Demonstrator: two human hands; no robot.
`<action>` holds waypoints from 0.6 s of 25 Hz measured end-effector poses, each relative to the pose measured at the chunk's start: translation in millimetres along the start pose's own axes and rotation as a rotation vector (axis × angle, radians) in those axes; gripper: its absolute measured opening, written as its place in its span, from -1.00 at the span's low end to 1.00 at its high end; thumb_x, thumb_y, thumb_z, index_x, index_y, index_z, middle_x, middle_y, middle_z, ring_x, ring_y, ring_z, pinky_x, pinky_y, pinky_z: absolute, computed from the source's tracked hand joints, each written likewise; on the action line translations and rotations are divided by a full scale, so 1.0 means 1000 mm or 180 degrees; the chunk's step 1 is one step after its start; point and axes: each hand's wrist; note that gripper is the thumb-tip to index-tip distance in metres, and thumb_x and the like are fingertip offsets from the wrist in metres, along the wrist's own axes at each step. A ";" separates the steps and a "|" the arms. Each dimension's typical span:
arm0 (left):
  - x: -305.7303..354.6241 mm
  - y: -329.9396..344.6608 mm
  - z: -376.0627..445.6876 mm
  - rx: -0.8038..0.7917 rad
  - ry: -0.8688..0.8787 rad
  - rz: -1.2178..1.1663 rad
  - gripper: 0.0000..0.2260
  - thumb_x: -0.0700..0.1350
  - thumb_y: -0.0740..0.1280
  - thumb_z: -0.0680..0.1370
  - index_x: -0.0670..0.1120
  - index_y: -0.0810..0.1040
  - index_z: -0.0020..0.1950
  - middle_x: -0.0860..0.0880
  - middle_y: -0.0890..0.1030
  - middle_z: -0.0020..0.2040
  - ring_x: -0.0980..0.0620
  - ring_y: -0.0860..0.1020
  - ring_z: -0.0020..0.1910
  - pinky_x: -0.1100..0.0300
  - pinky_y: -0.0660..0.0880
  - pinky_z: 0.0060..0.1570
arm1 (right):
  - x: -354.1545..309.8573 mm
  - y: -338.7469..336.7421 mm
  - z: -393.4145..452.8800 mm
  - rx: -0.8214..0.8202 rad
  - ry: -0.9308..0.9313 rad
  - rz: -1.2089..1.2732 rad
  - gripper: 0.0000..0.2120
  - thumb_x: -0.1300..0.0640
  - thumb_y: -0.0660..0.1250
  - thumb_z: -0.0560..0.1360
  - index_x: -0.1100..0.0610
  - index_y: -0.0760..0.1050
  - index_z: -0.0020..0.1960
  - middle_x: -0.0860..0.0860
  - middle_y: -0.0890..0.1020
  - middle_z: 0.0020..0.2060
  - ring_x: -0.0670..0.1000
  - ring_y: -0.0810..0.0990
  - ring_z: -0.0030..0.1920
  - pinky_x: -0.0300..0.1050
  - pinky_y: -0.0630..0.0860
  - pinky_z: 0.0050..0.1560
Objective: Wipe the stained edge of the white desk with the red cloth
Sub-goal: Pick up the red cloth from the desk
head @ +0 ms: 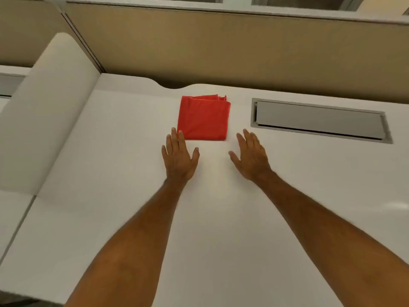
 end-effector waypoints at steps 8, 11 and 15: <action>-0.019 0.011 0.087 -0.0140 -0.0674 -0.0225 -0.42 0.20 0.24 0.63 -0.09 0.34 0.55 -0.15 0.28 0.60 -0.21 0.23 0.55 -0.20 0.20 0.45 | -0.047 0.020 0.077 -0.0259 0.0211 0.0561 -0.25 -0.19 0.26 0.67 0.11 0.08 0.70 0.15 0.21 0.67 0.24 0.27 0.63 0.26 0.29 0.60; -0.020 0.010 0.109 -0.0045 -0.0706 -0.0209 -0.54 0.17 0.31 0.62 -0.07 0.50 0.41 -0.15 0.48 0.39 -0.20 0.40 0.40 -0.15 0.31 0.34 | -0.063 0.024 0.093 -0.0068 0.0562 0.1158 -0.28 -0.03 0.37 0.65 0.13 0.13 0.67 0.15 0.31 0.61 0.21 0.34 0.57 0.20 0.38 0.54; -0.013 0.012 0.122 -0.0056 -0.0854 -0.0328 -0.69 0.05 0.35 0.61 -0.07 0.59 0.28 -0.10 0.67 0.17 -0.17 0.58 0.21 -0.07 0.32 0.23 | -0.081 0.022 0.107 0.0253 0.1537 0.2398 -0.33 0.24 0.47 0.57 0.16 0.24 0.58 0.18 0.41 0.47 0.21 0.50 0.42 0.21 0.58 0.38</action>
Point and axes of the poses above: each hand's wrist, its own z-axis towards the middle knuckle, its own y-axis out of the palm, x = y × z
